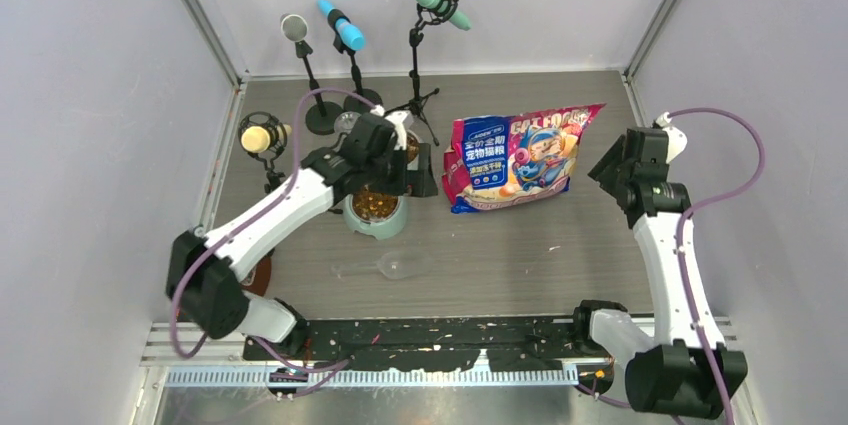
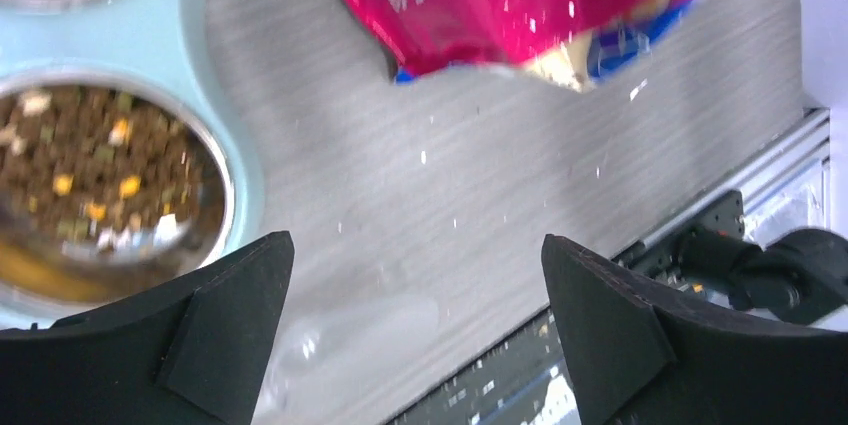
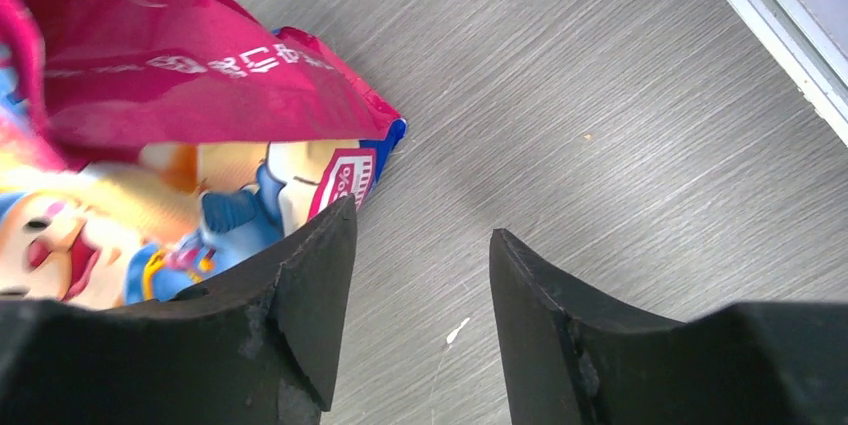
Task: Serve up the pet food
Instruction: Move the pet food bag to the center of the board, then reset both arms
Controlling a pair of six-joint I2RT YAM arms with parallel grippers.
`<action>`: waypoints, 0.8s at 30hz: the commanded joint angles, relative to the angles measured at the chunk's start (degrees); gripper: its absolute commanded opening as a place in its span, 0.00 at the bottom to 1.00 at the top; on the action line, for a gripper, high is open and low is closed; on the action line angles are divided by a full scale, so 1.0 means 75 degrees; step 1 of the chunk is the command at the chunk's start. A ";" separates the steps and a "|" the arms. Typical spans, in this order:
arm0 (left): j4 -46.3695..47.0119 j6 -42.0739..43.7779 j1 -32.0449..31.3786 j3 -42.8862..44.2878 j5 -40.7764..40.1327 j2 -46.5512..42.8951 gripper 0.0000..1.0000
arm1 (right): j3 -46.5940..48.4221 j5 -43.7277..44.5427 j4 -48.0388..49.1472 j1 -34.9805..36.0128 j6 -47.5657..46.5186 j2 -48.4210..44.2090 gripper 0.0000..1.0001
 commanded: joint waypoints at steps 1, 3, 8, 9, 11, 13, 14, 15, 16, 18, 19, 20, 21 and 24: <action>-0.1688 -0.0629 -0.0057 -0.0533 -0.0238 -0.1008 1.00 | -0.0037 -0.0206 -0.0496 -0.0024 -0.0202 -0.0810 0.59; -0.1993 -0.0650 -0.0114 -0.0783 -0.0281 -0.1477 0.98 | 0.0056 -0.0182 -0.0750 -0.0024 -0.0322 -0.1150 0.60; -0.2529 -0.0660 -0.0184 -0.1085 -0.0670 -0.3170 0.97 | 0.0706 -0.0081 -0.1413 -0.0024 -0.0642 -0.1847 0.66; -0.2658 -0.0595 -0.0183 -0.1010 -0.0875 -0.3472 0.96 | 0.0996 0.0004 -0.1623 -0.0024 -0.0747 -0.1975 0.68; -0.3008 -0.0299 -0.0183 -0.0730 -0.1391 -0.4041 0.95 | 0.1517 0.0008 -0.1951 -0.0024 -0.0965 -0.2148 0.80; -0.3518 0.0064 -0.0183 -0.0277 -0.2342 -0.4436 0.96 | 0.2218 -0.0163 -0.2320 -0.0024 -0.1235 -0.2283 0.99; -0.3775 0.0212 -0.0187 -0.0003 -0.2616 -0.4557 0.96 | 0.2627 -0.0142 -0.2521 -0.0024 -0.1300 -0.2342 0.98; -0.4027 0.0319 -0.0186 0.0237 -0.2861 -0.4675 0.96 | 0.2809 -0.0098 -0.2587 -0.0024 -0.1314 -0.2488 0.96; -0.4240 0.0398 -0.0186 0.0473 -0.3080 -0.4788 0.97 | 0.3062 0.0000 -0.2687 -0.0024 -0.1355 -0.2573 0.96; -0.4606 0.0482 -0.0182 0.0846 -0.3483 -0.5023 0.99 | 0.3300 0.0129 -0.2737 -0.0024 -0.1407 -0.2838 0.96; -0.4740 0.0516 -0.0177 0.0979 -0.3658 -0.5139 0.99 | 0.3368 0.0208 -0.2760 -0.0024 -0.1403 -0.3014 0.96; -0.4830 0.0568 -0.0182 0.1071 -0.3783 -0.5262 1.00 | 0.3478 0.0375 -0.2786 -0.0024 -0.1400 -0.3123 0.96; -0.4921 0.0621 -0.0183 0.1152 -0.3896 -0.5393 1.00 | 0.3515 0.0489 -0.2773 -0.0024 -0.1388 -0.3343 0.96; -0.5267 0.0558 -0.0189 0.1432 -0.4267 -0.5683 1.00 | 0.3630 0.0920 -0.2491 -0.0024 -0.1417 -0.3794 0.96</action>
